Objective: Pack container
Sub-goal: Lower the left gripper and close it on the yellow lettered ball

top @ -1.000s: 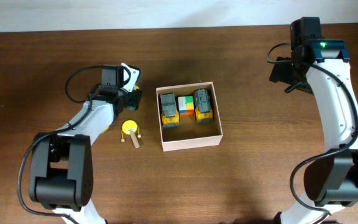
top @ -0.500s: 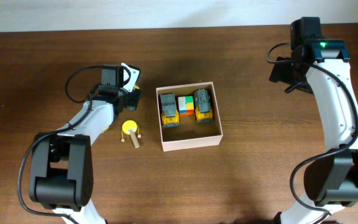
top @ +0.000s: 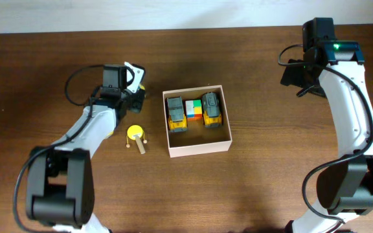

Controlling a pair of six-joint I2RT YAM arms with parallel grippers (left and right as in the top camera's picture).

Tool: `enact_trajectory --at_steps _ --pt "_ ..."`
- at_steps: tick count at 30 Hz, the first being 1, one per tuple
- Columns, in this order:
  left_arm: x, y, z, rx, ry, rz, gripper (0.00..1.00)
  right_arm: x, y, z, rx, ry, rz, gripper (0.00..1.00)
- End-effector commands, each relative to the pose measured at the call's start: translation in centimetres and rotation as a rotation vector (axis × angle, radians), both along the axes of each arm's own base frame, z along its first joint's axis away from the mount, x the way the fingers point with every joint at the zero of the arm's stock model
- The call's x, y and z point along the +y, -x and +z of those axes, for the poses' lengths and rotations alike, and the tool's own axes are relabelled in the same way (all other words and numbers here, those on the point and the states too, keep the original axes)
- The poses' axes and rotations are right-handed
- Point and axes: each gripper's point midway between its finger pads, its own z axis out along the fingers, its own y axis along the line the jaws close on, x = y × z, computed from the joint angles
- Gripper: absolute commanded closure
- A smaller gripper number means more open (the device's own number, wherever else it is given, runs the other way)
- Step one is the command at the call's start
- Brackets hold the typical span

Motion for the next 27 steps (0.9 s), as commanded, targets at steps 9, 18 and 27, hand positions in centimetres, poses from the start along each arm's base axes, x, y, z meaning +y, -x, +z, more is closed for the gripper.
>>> enact_trajectory --at_steps 9,18,27 --pt "0.3 1.4 8.9 -0.133 0.019 0.012 0.48 -0.1 0.2 -0.4 0.009 -0.002 -0.013 0.01" --pt "-0.2 -1.7 6.7 -0.182 0.028 0.009 0.37 -0.1 0.2 -0.4 0.009 -0.002 -0.013 0.01" --pt "-0.5 -3.5 0.2 -0.120 0.031 0.018 0.23 -0.1 0.2 -0.4 0.009 -0.002 -0.013 0.01"
